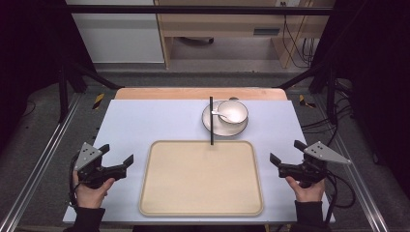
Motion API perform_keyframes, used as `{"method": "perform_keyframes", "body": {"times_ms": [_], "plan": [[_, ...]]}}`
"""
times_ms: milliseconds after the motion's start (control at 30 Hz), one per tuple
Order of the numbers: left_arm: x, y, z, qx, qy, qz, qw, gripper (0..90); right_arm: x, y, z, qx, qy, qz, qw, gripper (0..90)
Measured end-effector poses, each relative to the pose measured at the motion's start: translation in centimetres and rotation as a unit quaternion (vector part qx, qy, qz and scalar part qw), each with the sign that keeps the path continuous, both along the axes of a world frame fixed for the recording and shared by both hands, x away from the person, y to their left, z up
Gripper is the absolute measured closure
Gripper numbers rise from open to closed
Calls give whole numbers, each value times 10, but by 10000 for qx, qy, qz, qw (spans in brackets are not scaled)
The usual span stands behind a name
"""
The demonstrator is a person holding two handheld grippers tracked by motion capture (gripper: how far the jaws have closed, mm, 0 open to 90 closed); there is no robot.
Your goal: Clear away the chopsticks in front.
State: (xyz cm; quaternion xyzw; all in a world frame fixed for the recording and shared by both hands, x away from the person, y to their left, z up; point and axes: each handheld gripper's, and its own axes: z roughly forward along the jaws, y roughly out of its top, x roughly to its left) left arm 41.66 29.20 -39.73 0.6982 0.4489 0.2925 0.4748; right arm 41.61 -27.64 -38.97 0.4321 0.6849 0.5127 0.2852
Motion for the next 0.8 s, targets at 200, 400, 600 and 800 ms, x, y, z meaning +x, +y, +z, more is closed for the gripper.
{"method": "perform_keyframes", "body": {"times_ms": [200,400,600,800], "plan": [[1,-7,0,-4,1,-32,10000,64,-1,-1,0,42,-15,-7,10000,12],[6,-21,0,16,47,-51,10000,66,-3,3,0,-31,-27,16,10000,15],[13,-37,3,73,63,-116,9999,68,-2,8,0,-97,-27,63,9999,14],[21,-57,13,45,-19,-244,9997,69,-3,11,2,-103,-33,77,9999,15]]}}
